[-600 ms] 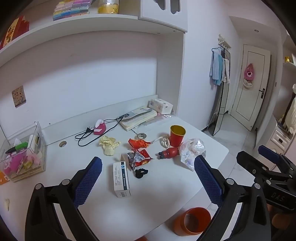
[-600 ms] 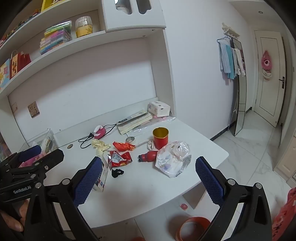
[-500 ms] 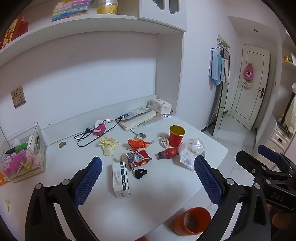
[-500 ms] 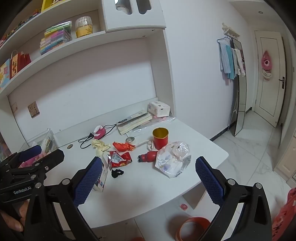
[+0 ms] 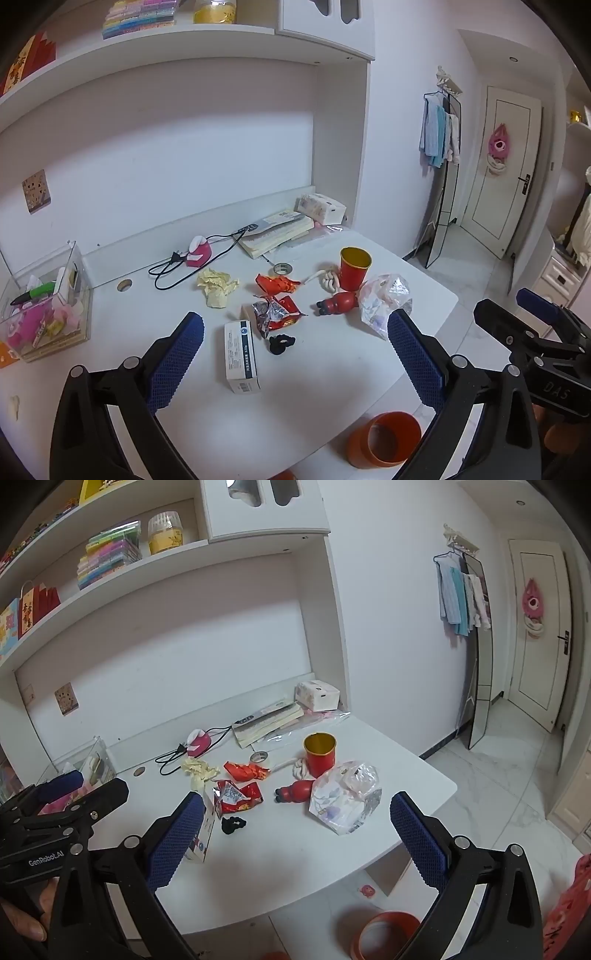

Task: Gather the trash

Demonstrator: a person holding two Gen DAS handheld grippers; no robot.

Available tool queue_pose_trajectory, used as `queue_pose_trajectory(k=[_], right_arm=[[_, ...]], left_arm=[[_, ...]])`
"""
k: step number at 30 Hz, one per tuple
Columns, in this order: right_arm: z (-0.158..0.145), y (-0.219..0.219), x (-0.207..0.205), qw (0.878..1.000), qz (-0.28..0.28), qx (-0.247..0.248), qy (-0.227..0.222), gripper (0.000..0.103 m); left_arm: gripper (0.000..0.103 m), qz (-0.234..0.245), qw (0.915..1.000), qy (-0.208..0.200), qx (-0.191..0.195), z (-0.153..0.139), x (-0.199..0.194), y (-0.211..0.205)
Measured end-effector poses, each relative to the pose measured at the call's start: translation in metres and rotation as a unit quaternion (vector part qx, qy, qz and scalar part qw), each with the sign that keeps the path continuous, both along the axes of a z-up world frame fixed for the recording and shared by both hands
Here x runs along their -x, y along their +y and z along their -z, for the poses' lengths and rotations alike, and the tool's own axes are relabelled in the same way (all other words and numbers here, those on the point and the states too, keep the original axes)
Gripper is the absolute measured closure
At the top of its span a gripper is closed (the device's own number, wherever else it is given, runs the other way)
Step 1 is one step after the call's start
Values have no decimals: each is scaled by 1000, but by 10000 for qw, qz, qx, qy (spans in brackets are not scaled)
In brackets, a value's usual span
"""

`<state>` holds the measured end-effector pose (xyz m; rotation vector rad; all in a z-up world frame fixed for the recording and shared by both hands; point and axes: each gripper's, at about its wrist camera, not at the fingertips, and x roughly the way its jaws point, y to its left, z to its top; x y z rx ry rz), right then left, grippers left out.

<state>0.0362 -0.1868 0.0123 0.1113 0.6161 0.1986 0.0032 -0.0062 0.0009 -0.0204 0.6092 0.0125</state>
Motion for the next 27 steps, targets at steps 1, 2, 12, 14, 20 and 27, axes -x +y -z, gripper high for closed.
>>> queue_pose_trajectory(k=[1,2,12,14,20,27], right_arm=[[1,2,-1,10000,-3,2,4,5],[2,3,-1,10000,-2,2,6,5],[3,0,-3,10000,16,-13,9,5],[3,0,-3,10000,24,-16,16,5],[2,-2,-1,10000,49,-22,21,5],[2,-2,-1,10000,40,-25,16,5]], left_arm=[[5,19,10000,3,1,0,-1,3],[5,37,10000,7,-2,1,-2,5],[5,54,10000,30,-30,3,-3,5],[5,63,10000,26,-41,3,-3,4],[5,80,9999,37,-60,4,-2,0],[5,80,9999,37,-66,4,-2,-1]])
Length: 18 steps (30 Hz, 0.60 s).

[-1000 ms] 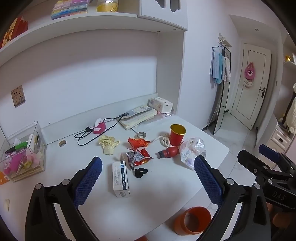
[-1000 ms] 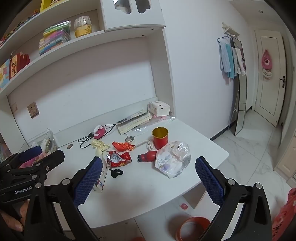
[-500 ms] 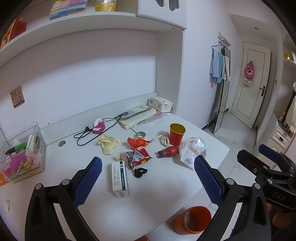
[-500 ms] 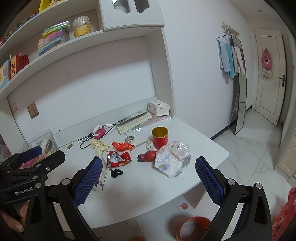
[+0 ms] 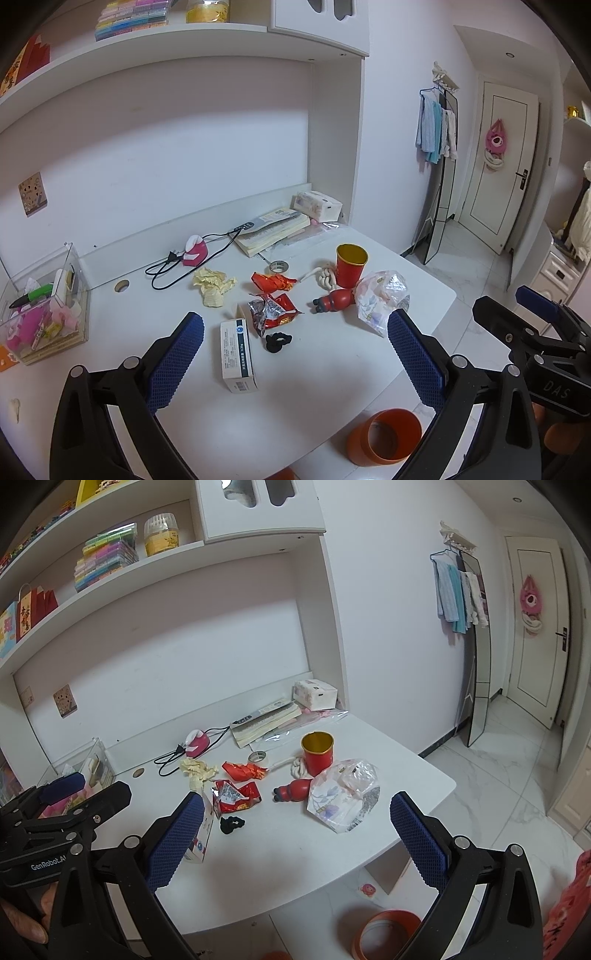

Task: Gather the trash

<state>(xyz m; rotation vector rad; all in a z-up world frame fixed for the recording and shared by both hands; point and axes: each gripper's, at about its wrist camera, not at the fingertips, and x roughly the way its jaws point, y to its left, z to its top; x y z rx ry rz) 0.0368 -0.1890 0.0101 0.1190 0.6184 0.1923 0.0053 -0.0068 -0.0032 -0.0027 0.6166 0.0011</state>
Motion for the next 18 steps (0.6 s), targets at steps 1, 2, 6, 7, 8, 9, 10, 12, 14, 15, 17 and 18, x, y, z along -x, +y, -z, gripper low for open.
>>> queue_pose_trajectory(k=[1,2,6,7,8,9,10,12,14,15,17,18], right_arm=[[0,0,0,10000,-2,0,1,5],[0,0,0,10000,2,1,-2,5],[0,0,0,10000,6,2,0,5],[0,0,0,10000,8,6,-4,5],[0,0,1,10000,7,8,-8,5],[0,0,0,10000,8,7,-6,5],[0,-1,1,10000,8,9,-4,5],[0,-1,1,10000,21,6,2,5],[-1,-1,2,10000,29,2,4,5],[-1,-2,3,10000,35,3,8,5],[-1,-1,3,10000,35,1,10,5],[-1,-1,3,10000,38,1,11,5]], left_arm=[[5,-1,10000,-2,-2,0,0,0],[5,1,10000,4,3,0,0,0],[5,-1,10000,4,6,0,0,0],[5,-5,10000,5,8,0,0,0],[5,1,10000,5,4,0,0,0],[5,8,10000,8,8,0,0,0],[5,8,10000,6,3,0,1,-1],[5,26,10000,16,-3,2,1,-2],[5,40,10000,19,-9,2,2,-3],[5,52,10000,20,-8,2,3,-4],[5,51,10000,25,-9,2,3,-4],[5,54,10000,23,-5,2,2,-4]])
